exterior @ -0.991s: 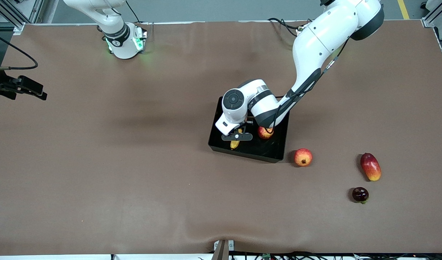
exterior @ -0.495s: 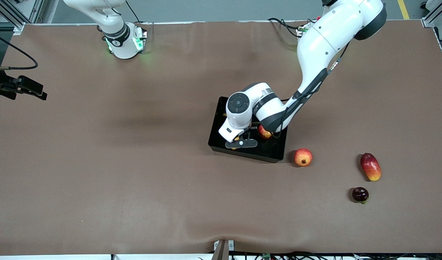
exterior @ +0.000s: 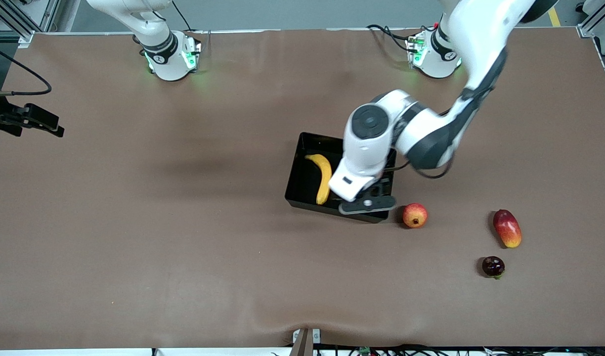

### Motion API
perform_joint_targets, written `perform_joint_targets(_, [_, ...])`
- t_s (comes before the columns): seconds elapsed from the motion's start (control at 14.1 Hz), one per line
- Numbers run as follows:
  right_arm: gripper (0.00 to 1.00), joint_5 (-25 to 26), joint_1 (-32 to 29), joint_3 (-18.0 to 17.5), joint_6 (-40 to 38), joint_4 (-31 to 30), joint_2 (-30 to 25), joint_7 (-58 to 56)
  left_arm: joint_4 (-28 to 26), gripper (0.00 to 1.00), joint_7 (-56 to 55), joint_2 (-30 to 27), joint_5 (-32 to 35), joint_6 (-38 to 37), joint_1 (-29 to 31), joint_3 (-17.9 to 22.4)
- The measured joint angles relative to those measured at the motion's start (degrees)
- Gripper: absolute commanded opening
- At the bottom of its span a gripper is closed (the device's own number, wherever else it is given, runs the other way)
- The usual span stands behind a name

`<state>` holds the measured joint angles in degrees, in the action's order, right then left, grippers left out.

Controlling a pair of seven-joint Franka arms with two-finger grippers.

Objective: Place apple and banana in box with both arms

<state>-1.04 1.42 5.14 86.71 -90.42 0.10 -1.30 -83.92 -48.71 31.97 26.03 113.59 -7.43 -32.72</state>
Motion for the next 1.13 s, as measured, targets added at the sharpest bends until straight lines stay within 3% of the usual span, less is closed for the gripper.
perform_joint_targets(0.35, [1.0, 0.0, -0.04, 0.02, 0.0, 0.01, 0.0, 0.0, 0.05, 1.0, 17.46, -9.36, -9.57, -7.6, 10.82, 0.14])
perform_joint_targets(0.64, [1.0, 0.01, -0.06, 0.04, 0.0, 0.02, 0.0, 0.0, 0.1, 1.0, 22.12, -14.6, -13.86, -12.74, 19.28, 0.14])
perform_joint_targets(1.13, [1.0, 0.01, -0.06, 0.04, 0.0, 0.03, 0.0, 0.0, 1.91, 1.0, 22.12, -20.45, -13.94, -19.83, 21.08, 0.21])
